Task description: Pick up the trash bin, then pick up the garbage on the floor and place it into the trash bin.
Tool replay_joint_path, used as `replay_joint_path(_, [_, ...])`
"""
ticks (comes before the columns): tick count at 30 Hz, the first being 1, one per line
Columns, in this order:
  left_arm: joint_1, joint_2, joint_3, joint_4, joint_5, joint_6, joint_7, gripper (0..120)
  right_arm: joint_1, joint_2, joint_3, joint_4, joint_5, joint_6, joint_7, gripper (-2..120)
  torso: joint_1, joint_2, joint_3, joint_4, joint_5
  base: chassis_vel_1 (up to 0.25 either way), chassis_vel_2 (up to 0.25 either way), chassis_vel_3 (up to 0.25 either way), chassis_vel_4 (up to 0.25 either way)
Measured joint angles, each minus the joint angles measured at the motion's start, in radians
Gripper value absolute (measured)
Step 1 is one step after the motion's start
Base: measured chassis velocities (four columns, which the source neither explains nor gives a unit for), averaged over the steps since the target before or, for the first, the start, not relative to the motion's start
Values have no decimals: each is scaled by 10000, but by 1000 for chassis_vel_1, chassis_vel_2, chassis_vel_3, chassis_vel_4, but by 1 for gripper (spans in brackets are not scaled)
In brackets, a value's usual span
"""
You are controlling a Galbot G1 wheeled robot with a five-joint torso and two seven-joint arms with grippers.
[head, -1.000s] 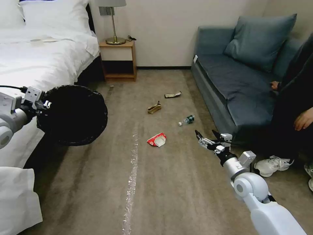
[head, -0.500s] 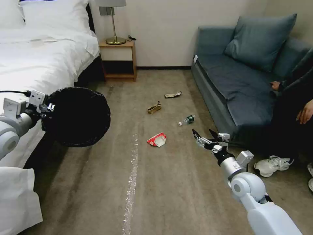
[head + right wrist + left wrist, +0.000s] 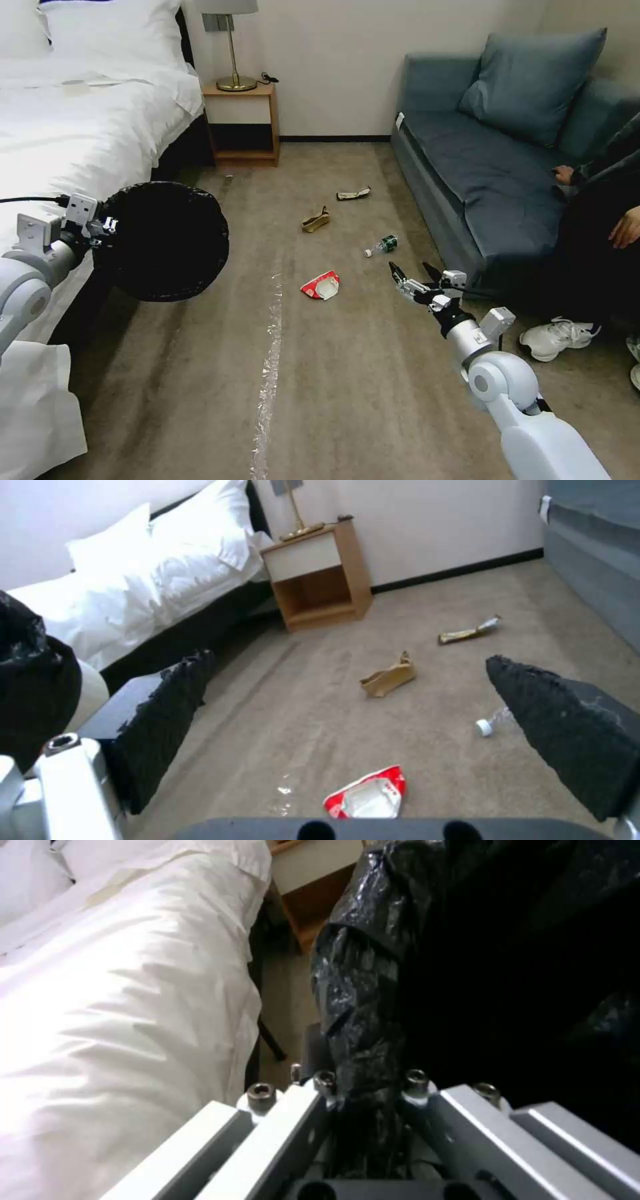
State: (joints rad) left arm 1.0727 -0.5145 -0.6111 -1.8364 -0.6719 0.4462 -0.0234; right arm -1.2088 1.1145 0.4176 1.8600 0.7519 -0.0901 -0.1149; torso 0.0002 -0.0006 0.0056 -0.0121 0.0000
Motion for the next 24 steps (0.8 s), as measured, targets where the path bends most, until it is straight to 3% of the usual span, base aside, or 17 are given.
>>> replay_joint_path(24, [-240,-1062,604,1255,1145,-738,207,1,277,274,-158,-434,-28,135,-280,100,0,0,0,0,0,-7,8,7,-7])
